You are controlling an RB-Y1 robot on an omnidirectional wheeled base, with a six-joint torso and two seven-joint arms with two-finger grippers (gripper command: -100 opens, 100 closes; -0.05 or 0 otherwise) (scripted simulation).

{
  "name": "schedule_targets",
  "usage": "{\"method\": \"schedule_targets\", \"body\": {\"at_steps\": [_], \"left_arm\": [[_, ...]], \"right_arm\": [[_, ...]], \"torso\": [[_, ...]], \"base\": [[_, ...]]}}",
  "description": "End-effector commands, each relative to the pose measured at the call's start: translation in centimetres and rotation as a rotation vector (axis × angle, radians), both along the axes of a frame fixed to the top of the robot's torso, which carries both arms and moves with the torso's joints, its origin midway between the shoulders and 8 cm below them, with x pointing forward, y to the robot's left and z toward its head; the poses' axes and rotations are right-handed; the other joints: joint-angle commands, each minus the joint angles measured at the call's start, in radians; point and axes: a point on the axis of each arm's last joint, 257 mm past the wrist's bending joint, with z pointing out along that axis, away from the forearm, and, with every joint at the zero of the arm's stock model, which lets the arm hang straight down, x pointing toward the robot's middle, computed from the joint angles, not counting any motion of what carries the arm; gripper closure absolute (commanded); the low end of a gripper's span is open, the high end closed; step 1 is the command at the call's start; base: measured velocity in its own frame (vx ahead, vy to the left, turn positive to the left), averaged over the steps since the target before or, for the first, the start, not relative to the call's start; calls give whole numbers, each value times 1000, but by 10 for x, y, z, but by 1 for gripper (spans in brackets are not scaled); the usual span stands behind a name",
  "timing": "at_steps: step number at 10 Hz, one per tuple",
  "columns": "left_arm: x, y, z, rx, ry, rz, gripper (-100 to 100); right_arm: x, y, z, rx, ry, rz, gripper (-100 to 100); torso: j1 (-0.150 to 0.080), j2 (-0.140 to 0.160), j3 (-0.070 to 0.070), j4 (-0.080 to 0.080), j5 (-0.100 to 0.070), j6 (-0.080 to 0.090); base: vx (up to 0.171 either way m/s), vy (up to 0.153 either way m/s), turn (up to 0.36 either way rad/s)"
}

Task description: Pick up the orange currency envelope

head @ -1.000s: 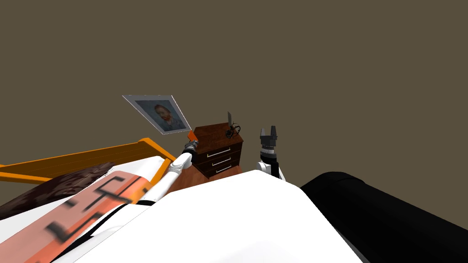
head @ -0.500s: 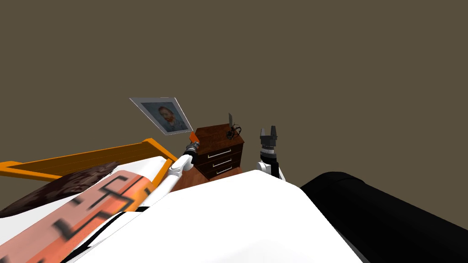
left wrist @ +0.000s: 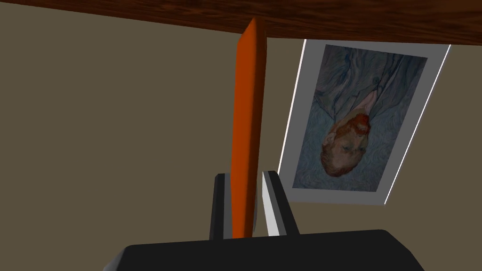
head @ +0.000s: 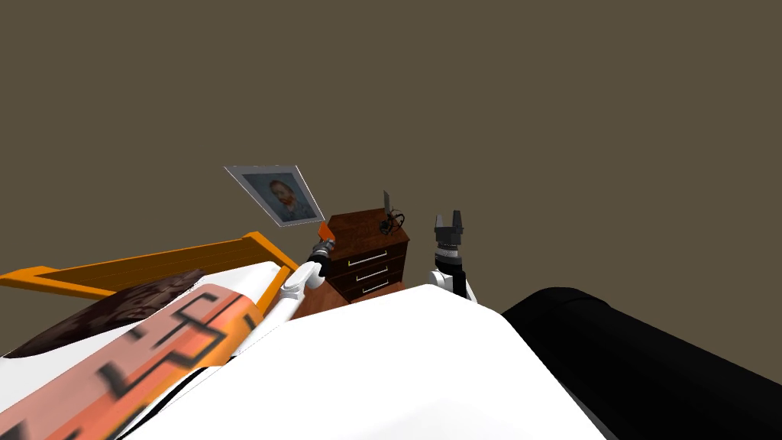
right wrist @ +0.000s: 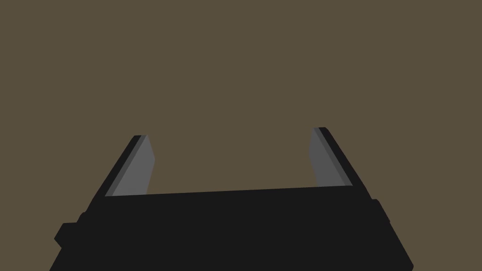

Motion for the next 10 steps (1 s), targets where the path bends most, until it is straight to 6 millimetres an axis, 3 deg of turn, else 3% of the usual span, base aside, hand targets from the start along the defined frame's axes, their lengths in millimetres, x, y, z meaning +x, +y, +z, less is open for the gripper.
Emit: {"method": "schedule_targets", "body": {"at_steps": [1,9,10], "left_arm": [[-10,-10,-2,-67,-7,-13,100],[-26,-16,1,-1,-6,-49,100],[-37,-17,6,-64,-33,-49,100]], "right_arm": [[0,0,0,0,0,0,0],[0,0,0,0,0,0,0],[0,0,0,0,0,0,0]], "torso": [[0,0,0,0,0,0],[0,-3,-1,0,1,1],[1,-1,-1,0,1,1]], "base": [[56,8,107],[33,-9,23],[52,-8,92]]}}
